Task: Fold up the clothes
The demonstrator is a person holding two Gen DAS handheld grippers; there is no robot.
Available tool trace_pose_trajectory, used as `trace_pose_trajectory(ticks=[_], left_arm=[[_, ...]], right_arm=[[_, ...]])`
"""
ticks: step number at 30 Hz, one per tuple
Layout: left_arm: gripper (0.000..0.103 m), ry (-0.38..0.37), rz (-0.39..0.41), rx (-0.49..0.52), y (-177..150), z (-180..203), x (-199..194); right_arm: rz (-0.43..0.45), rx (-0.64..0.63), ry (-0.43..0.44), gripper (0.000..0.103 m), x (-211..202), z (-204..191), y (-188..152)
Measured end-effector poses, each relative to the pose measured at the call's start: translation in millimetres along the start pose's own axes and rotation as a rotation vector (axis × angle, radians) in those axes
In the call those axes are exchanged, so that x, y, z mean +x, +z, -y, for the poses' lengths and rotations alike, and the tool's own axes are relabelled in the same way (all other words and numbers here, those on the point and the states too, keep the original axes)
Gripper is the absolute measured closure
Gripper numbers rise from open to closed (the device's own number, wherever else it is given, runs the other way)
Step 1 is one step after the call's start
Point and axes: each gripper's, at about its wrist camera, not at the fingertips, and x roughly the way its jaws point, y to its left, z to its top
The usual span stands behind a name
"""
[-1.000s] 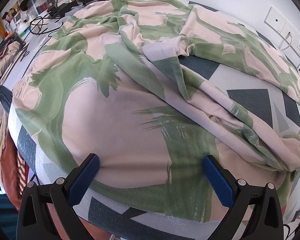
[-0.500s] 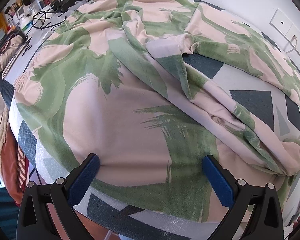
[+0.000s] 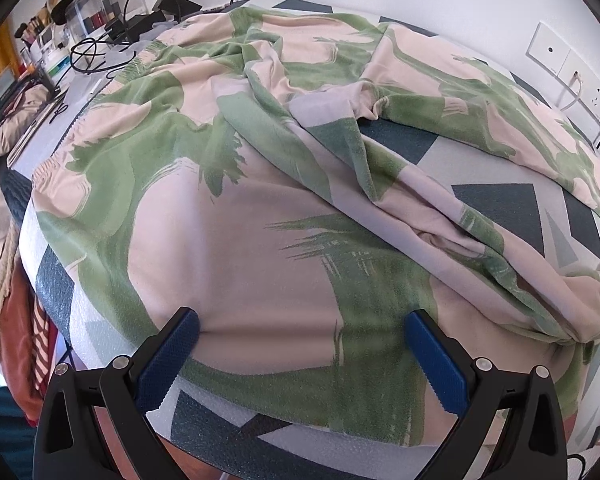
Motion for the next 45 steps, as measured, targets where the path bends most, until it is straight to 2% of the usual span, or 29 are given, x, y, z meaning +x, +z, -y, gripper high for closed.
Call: trace_pose_trajectory(ticks=[7,16,18,19,21,23,26,28,30,33,37,38,39,40,41,42,43,44,45], left_arm=[[0.0,0.0,0.014,0.001,-4.2,-8.6,-0.4],[0.0,-0.001,0.01,0.015,-7.4,19.4,0.8],[0.0,-0.017,-0.02,0.043,5.4,40.3,8.5],[0.004,-0.037,-0.028,0.052,10.1,46.0,7.7],[0.007,-0.096,-0.022,0.05,10.1,43.8,-7.0],[0.006,-0.155,0.024,0.111,7.3,50.6,-32.0],[0.005,-0.188,0.056,0.261,-0.2,77.4,-57.5],[0.005,-0.23,0.028,0.329,-8.1,90.7,-53.2],[0.005,-0.226,-0.008,0.388,-14.4,109.4,-48.2],[0.005,-0.22,-0.045,0.432,-22.6,127.2,-33.7],[0.007,-0.187,-0.066,0.415,-25.5,130.0,-23.4],[0.007,-0.173,-0.069,0.402,-24.8,127.7,-21.1],[0.012,-0.156,-0.073,0.387,-23.7,124.9,-18.9],[0.027,-0.137,-0.084,0.369,-22.0,121.0,-15.9],[0.03,-0.131,-0.094,0.347,-20.3,116.6,-13.9],[0.032,-0.141,-0.096,0.326,-18.7,112.7,-14.0],[0.04,-0.151,-0.098,0.305,-17.2,108.8,-14.0],[0.042,-0.156,-0.1,0.293,-16.1,106.2,-14.5],[0.046,-0.154,-0.101,0.292,-15.6,104.9,-15.4]], right_arm=[[-0.039,0.001,-0.001,0.0,2.3,-0.3,4.7],[-0.059,-0.002,-0.006,0.0,2.9,-1.0,6.1],[-0.076,0.001,-0.008,0.0,3.5,-1.1,7.9],[-0.093,0.0,-0.005,0.0,4.2,-0.8,9.8],[-0.117,0.0,0.008,0.001,3.8,1.1,12.4],[-0.081,0.012,0.048,0.004,-7.6,7.2,11.5],[-0.015,0.019,0.094,0.004,-27.4,18.9,8.2],[0.018,0.019,0.106,0.004,-35.8,27.5,5.8],[0.04,0.015,0.124,0.006,-40.0,34.7,3.7],[0.053,0.005,0.153,0.013,-40.5,38.4,-2.4],[0.06,0.002,0.173,0.017,-36.6,34.3,-8.4],[0.06,0.002,0.172,0.02,-34.8,33.5,-9.3],[0.058,0.006,0.179,0.024,-33.8,34.2,-10.6],[0.055,0.011,0.189,0.035,-32.9,35.3,-11.8],[0.052,0.021,0.201,0.051,-30.8,36.2,-12.1],[0.049,0.035,0.216,0.059,-30.3,37.4,-11.6],[0.047,0.049,0.231,0.074,-30.2,38.7,-11.0],[0.045,0.064,0.246,0.085,-30.2,40.0,-10.4],[0.053,0.07,0.264,0.087,-33.8,41.1,-10.2]])
